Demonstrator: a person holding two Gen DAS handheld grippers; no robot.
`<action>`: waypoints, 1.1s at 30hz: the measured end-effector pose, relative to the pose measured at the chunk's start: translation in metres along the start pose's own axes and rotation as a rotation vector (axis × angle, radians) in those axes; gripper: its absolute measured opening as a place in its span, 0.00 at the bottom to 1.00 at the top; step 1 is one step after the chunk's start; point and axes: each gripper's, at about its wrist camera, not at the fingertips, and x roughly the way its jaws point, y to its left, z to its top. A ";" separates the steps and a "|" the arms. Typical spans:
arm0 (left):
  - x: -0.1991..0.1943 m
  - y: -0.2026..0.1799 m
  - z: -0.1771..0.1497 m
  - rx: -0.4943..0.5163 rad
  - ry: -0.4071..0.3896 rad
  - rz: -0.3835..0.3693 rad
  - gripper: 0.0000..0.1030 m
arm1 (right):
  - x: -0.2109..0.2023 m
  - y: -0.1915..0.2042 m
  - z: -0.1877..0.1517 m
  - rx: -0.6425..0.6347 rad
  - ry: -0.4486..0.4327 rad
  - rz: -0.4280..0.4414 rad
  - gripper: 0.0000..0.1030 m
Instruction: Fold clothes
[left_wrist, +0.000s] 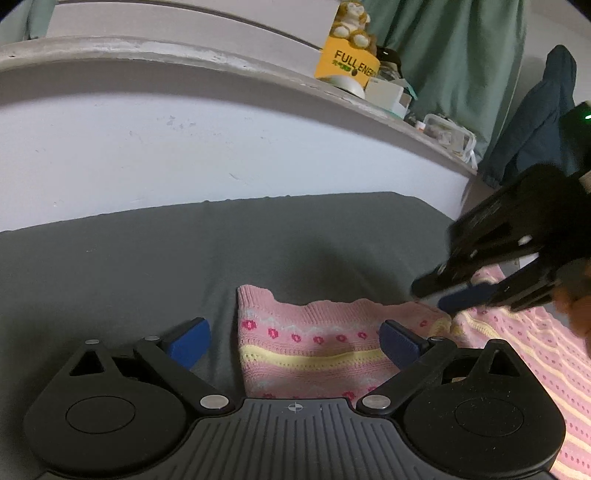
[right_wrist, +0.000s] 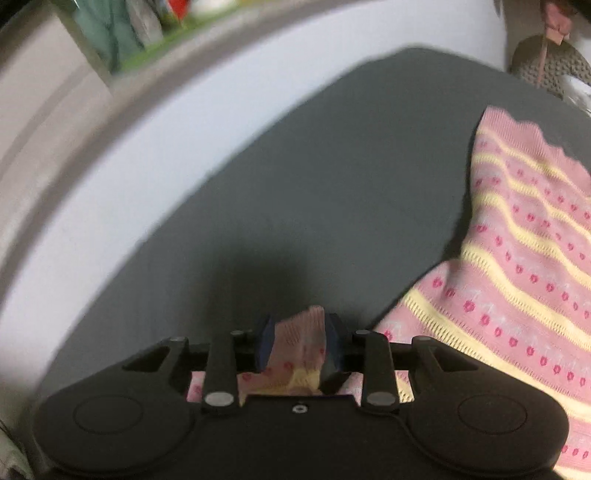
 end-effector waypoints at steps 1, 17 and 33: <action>0.001 -0.001 0.000 0.008 0.001 0.002 0.95 | 0.007 0.000 0.001 -0.004 0.022 0.007 0.23; 0.001 -0.007 -0.001 0.082 0.004 0.105 0.95 | 0.022 -0.012 -0.004 0.034 -0.160 0.200 0.11; -0.003 -0.018 -0.003 0.172 0.024 0.115 0.95 | 0.045 0.134 0.011 -0.467 0.276 0.192 0.17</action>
